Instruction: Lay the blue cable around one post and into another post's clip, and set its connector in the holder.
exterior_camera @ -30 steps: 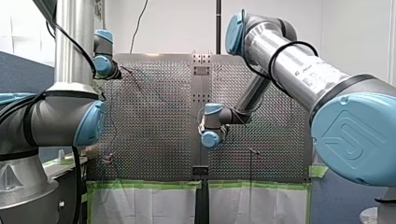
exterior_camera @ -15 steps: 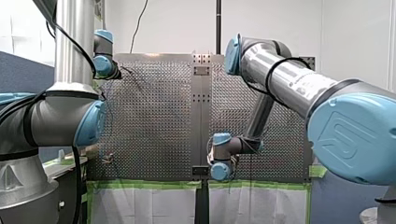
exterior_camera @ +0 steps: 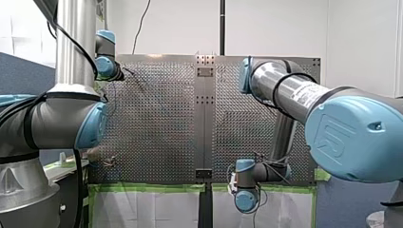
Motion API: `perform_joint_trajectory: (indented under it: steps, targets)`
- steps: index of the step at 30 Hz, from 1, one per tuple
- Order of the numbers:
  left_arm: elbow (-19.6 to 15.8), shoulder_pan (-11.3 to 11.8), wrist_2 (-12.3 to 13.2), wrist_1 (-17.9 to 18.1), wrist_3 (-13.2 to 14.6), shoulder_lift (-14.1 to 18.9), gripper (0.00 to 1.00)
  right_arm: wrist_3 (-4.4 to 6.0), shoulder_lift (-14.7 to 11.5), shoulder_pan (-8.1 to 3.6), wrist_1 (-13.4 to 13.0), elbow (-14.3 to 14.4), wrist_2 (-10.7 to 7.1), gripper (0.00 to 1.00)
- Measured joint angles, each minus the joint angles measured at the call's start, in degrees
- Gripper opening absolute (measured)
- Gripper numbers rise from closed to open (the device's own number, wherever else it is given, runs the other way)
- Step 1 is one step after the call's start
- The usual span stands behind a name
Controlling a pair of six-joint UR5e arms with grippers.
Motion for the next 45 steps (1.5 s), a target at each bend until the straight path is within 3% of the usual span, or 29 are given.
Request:
perform_joint_trajectory:
  steps: [7, 17, 29, 37, 45]
  targets:
    - [0.0, -0.1, 0.0, 0.0, 0.0, 0.0, 1.00, -0.14, -0.1, -3.52, -3.5, 3.5, -3.52, 0.00]
    - [0.0, 0.0, 0.1, 0.1, 0.0, 0.0, 1.00, -0.40, -3.6, -8.20, -8.2, 8.2, -8.20, 0.00]
    - [0.0, 0.0, 0.1, 0.2, -0.1, 0.0, 1.00, 2.87, -9.0, -13.77, -13.8, 13.8, -13.75, 0.00]
    - [0.0, -0.1, 0.1, 0.1, 0.0, 0.0, 1.00, 2.76, -10.9, -17.67, -17.7, 17.7, -17.67, 0.00]
    - [0.0, -0.2, 0.1, 0.0, 0.0, 0.0, 1.00, 5.89, -10.9, -21.65, -20.5, 21.6, -21.65, 0.00]
